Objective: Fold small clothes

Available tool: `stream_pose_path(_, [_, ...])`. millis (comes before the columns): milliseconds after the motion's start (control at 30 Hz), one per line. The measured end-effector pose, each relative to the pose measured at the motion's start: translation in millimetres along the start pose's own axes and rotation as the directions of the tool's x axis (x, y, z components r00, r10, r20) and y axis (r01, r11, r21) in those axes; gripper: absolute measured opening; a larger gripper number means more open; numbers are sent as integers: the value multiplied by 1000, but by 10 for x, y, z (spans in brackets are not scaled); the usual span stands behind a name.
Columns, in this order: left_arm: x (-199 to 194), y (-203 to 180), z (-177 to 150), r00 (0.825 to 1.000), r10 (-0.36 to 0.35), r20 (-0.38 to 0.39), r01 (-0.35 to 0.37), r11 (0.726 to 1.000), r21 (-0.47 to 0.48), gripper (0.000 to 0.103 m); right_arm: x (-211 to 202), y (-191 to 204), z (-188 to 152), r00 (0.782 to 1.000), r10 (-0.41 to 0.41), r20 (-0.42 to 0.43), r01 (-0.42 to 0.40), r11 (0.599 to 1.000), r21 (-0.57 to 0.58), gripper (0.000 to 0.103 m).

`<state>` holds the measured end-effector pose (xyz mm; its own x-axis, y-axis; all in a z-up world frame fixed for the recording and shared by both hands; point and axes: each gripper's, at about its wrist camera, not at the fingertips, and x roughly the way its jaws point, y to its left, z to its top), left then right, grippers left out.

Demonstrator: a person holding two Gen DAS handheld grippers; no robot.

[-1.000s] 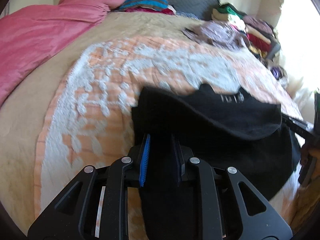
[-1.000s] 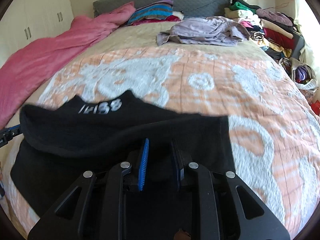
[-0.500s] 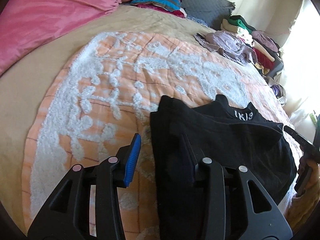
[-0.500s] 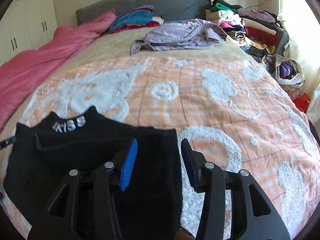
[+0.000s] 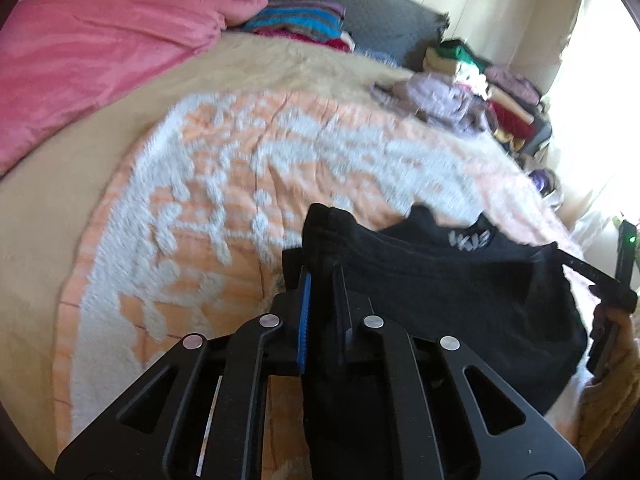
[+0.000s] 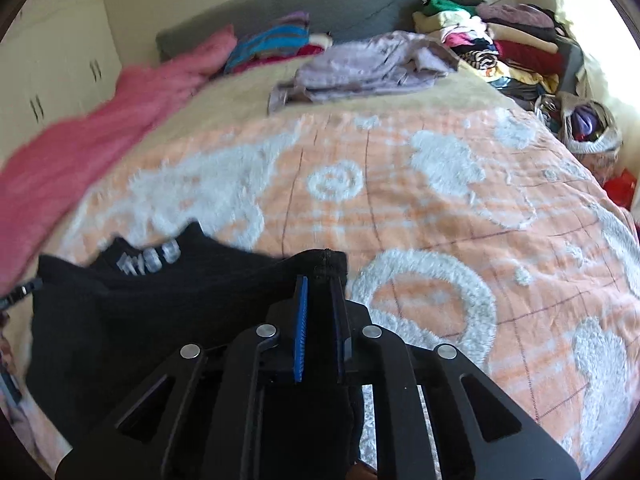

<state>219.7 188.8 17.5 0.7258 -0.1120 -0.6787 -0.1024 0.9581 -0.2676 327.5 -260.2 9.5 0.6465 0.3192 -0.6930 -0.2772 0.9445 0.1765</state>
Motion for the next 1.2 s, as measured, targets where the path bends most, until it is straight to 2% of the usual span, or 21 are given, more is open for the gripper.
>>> stream_pose_path(100, [-139, 42, 73, 999, -25, 38, 25, 1000, -15, 3, -165, -59, 108, 997, 35, 61, -38, 998, 48, 9])
stream_pose_path(200, [-86, 84, 112, 999, -15, 42, 17, 1000, -25, 3, -175, -54, 195, 996, 26, 88, -30, 998, 50, 9])
stream_pose_path(500, [267, 212, -8, 999, 15, -41, -17, 999, -51, 5, 180, -81, 97, 999, -44, 12, 43, 996, 77, 9])
stream_pose_path(733, [191, 250, -42, 1000, 5, -30, -7, 998, -64, 15, 211, -74, -22, 996, -93, -16, 94, 994, 64, 11])
stream_pose_path(800, [120, 236, -55, 1000, 0, -23, -2, 998, -65, 22, 154, -63, -54, 995, -100, -9, 100, 993, 55, 11])
stream_pose_path(900, [9, 210, -77, 1000, -2, -9, 1, 998, -63, 25, 47, -51, -98, 995, -103, 3, 103, 994, 42, 18])
stream_pose_path(1067, [-150, 209, -122, 1000, -11, 5, 11, 996, -87, 41, -185, -77, -208, 997, -71, 19, 70, 996, 54, 28])
stream_pose_path(1200, [-259, 217, -181, 1000, -28, 10, 29, 993, -117, 46, -345, -141, -304, 999, -36, 18, 35, 996, 86, 32])
